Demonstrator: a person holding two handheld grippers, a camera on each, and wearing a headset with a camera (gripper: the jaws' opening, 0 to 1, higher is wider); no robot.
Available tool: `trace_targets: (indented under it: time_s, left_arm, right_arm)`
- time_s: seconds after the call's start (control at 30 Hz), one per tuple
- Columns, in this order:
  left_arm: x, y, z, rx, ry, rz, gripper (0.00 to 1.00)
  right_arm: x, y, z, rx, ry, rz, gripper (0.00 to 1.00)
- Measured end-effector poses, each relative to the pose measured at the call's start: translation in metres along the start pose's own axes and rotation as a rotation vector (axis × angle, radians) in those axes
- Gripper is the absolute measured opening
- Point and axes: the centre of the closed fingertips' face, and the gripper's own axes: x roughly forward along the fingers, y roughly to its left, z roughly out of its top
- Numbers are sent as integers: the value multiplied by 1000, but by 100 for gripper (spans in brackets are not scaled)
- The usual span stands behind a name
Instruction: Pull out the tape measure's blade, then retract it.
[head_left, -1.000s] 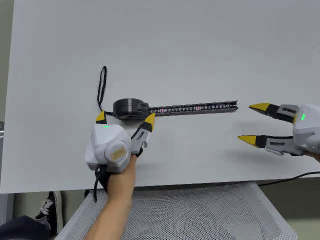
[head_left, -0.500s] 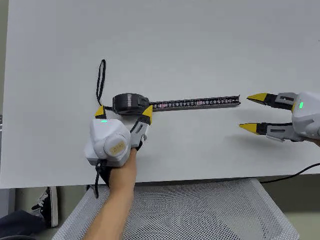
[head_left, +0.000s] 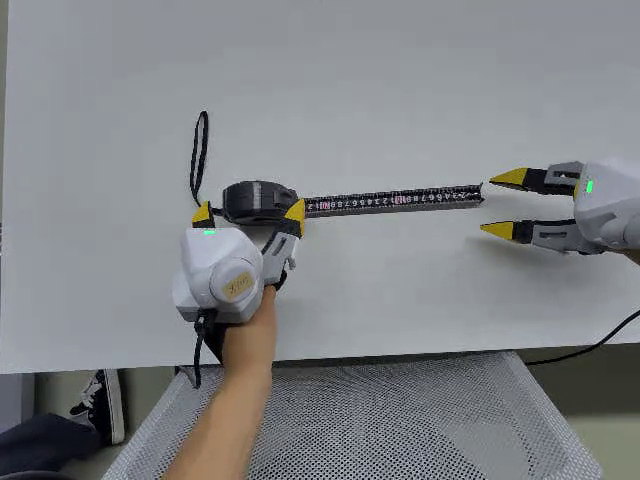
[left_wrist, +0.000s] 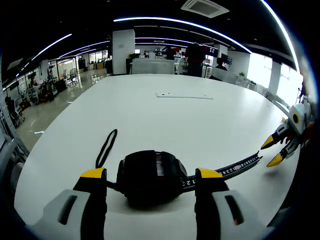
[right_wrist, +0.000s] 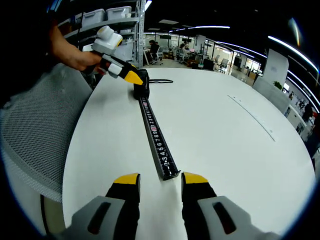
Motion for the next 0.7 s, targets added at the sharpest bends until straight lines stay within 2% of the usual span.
trace_targets:
  time_s: [0.27,0.5,0.7]
  left_arm:
    - [3,1,-1,-5,5,9,69]
    - [6,1,0,-18,3,16,68]
    - [9,1,-2,-20,11,21,67]
  right_arm:
    - [10,-8,-6,-15,9,37,29]
    - [18,-8,-9,-15,5,78,25]
    - [22,-11,-11,-23,4,85,21]
